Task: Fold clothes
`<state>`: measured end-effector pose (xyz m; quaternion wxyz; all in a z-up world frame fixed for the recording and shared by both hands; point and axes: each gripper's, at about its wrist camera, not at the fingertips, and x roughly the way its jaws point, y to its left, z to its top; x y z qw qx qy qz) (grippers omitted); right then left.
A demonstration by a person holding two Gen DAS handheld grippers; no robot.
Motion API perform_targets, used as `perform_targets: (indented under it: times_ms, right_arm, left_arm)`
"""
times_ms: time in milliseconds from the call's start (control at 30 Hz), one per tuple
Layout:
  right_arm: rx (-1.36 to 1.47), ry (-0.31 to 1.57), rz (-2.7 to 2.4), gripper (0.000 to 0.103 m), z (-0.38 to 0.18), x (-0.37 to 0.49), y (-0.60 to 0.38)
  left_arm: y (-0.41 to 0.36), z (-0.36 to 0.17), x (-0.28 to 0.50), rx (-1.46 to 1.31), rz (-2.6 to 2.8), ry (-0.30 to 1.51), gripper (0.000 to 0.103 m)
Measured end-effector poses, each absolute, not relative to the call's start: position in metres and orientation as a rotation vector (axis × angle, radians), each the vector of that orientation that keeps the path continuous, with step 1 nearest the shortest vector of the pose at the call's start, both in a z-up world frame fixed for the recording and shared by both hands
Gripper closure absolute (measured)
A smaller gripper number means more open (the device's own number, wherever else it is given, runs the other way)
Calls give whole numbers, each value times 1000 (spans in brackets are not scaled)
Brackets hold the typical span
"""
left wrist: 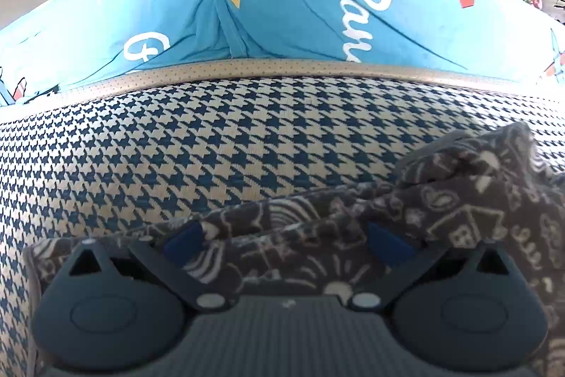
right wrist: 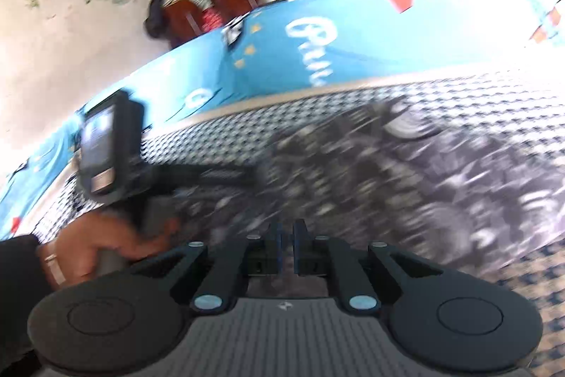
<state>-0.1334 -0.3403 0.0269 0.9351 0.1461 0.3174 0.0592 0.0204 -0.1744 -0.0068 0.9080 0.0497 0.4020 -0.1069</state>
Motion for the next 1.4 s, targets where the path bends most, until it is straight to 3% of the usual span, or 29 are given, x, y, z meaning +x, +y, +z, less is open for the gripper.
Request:
perform_targets:
  times_ms: [200, 300, 633, 867, 1000, 1033, 1067, 1400]
  right_arm:
    - [303, 605, -21, 92, 39, -120, -384]
    - [307, 586, -80, 84, 43, -111, -405]
    - [312, 620, -137, 70, 36, -77, -453]
    - [315, 690, -102, 69, 24, -72, -458]
    - [304, 725, -81, 71, 16, -65, -456]
    - [294, 732, -80, 84, 14, -63, -454]
    - [284, 740, -80, 88, 12, -61, -453]
    - [214, 691, -173, 95, 17, -58, -446]
  left_arm:
    - [-182, 12, 0, 119, -271, 792, 0]
    - [-188, 16, -11, 117, -308, 787, 0]
    - [-207, 14, -33, 165, -392, 777, 0]
    - [-217, 11, -42, 184, -441, 781, 0]
    - [-222, 5, -45, 212, -455, 788, 0]
    - [-223, 4, -45, 216, -454, 791, 0]
    - [-223, 3, -45, 215, -453, 795, 0]
    - [-222, 1, -43, 207, -451, 811, 0]
